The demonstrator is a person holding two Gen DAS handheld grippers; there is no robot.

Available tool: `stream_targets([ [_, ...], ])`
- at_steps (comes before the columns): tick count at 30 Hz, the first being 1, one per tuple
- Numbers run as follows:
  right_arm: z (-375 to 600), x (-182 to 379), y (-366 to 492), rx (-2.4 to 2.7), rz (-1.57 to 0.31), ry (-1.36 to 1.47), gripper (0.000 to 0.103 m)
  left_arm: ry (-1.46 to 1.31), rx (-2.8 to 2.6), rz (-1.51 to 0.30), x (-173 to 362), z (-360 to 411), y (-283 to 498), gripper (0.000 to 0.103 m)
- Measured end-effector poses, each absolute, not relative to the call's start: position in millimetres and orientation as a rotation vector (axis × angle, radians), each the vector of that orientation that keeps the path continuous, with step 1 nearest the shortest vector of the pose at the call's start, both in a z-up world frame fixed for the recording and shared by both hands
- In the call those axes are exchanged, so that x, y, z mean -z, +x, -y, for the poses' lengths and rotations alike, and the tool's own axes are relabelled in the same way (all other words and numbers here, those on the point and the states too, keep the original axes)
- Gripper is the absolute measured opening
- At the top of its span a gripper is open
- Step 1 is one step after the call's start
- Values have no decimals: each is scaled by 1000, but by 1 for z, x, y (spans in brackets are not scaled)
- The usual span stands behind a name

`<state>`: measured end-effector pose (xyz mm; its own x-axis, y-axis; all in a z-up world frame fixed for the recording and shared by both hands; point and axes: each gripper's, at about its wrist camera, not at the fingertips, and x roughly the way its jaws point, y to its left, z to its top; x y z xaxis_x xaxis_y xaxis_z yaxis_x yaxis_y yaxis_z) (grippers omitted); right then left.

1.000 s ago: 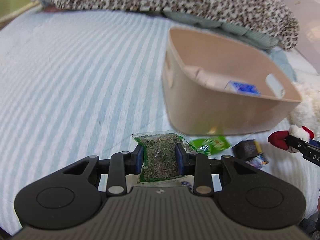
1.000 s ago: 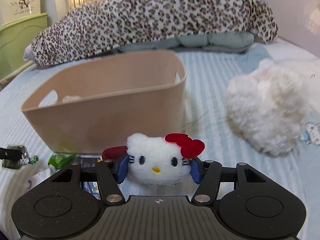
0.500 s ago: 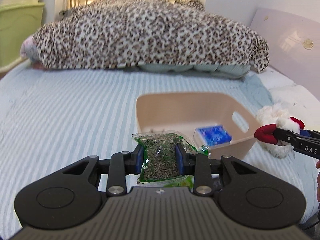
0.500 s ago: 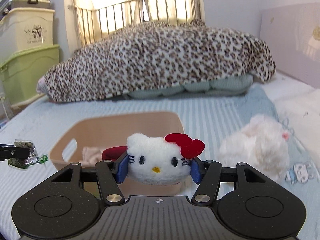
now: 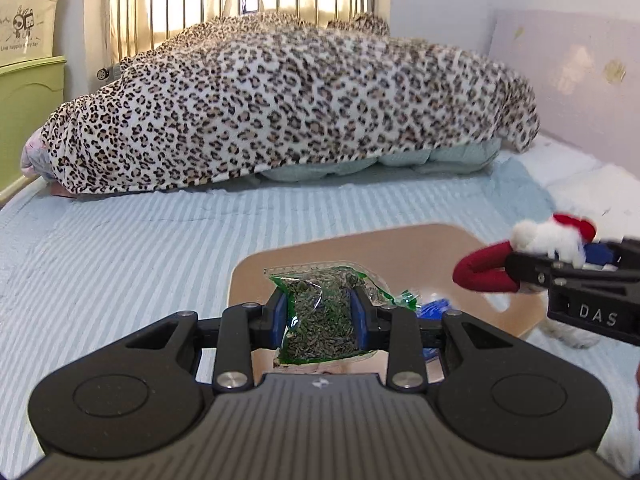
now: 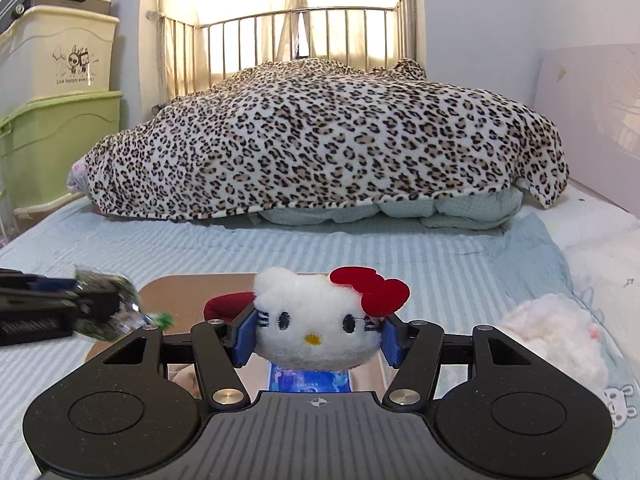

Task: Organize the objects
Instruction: 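Lift both items over the basket and release them inside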

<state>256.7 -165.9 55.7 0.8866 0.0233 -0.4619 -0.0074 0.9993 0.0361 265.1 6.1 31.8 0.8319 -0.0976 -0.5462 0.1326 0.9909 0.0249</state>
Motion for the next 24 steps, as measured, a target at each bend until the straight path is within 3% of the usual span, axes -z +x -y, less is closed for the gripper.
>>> stream_targets([
  [15, 151, -3, 310, 23, -652, -83, 57, 91, 55, -736, 37, -1, 310, 36],
  [17, 149, 1, 310, 22, -663, -85, 59, 92, 57, -740, 35, -2, 306, 44],
  [18, 149, 1, 308, 27, -663, -85, 67, 91, 59, -737, 32, -2, 303, 55],
  [19, 150, 0, 305, 32, -663, -82, 67, 93, 68, -727, 29, -2, 299, 67],
  [20, 151, -3, 299, 30, -657, -69, 68, 99, 78, -710, 25, -2, 294, 71],
  [24, 156, -19, 275, 33, -600, -41, 93, 136, 95, -664, 6, -2, 277, 77],
])
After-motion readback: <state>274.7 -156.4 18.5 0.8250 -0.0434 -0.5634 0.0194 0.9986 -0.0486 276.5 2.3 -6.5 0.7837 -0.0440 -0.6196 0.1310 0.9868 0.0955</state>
